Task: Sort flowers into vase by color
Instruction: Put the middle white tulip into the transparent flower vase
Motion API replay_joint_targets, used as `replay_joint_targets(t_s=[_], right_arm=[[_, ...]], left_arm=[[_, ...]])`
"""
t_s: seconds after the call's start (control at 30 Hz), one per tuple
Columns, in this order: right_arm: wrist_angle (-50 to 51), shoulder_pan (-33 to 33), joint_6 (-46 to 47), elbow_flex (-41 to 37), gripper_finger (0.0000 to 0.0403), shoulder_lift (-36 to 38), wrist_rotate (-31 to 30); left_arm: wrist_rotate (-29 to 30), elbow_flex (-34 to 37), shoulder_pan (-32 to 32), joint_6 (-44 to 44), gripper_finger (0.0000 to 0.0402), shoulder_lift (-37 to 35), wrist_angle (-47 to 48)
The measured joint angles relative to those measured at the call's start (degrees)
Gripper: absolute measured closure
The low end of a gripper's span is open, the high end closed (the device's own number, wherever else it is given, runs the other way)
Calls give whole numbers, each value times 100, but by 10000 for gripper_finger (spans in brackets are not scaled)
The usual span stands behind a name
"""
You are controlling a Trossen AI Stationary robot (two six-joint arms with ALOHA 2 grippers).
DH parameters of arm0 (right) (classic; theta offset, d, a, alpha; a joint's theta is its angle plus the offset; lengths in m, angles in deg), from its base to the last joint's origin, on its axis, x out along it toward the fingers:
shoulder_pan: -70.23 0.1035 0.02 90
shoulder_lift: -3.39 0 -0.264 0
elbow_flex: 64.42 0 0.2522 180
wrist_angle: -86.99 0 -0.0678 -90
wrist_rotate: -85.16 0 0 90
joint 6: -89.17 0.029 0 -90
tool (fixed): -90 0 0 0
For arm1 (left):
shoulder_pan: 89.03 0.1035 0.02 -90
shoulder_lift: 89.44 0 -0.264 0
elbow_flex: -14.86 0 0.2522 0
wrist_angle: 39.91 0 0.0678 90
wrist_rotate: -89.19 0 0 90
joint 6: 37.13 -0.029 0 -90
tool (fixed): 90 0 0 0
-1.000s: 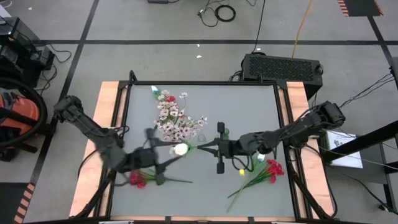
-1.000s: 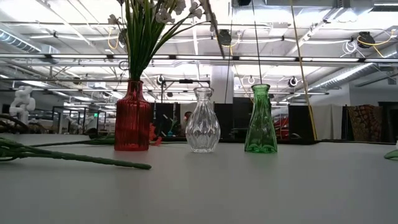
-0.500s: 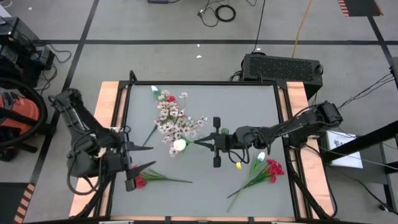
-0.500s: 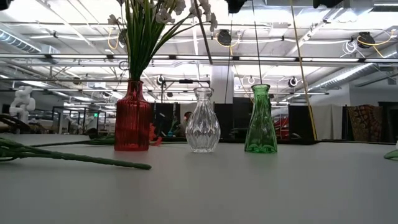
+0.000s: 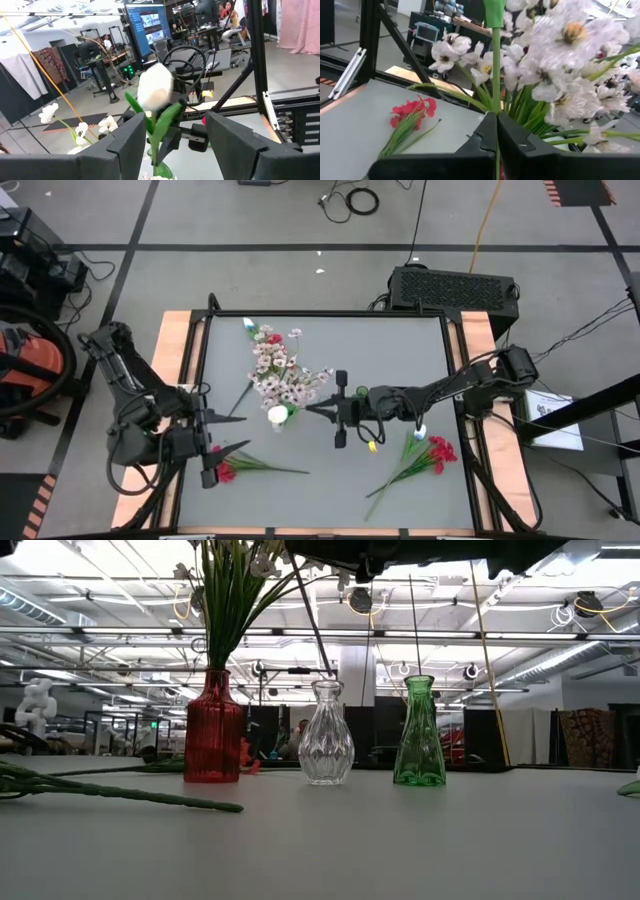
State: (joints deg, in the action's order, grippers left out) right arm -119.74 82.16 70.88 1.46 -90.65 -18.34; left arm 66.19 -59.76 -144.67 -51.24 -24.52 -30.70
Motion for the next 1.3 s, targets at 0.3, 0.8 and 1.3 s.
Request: replay_joint_targets(t_s=[0.3, 0.8, 1.3], right_arm=[[67, -138, 0, -4, 403, -90, 15], [-4, -295, 440, 0, 403, -330, 167], [601, -443, 1028, 0, 386, -411, 146]], left_arm=[[-2, 4, 1, 9, 189, 2, 89], [-4, 5, 7, 18, 189, 4, 102], [-6, 7, 5, 28, 189, 2, 124]])
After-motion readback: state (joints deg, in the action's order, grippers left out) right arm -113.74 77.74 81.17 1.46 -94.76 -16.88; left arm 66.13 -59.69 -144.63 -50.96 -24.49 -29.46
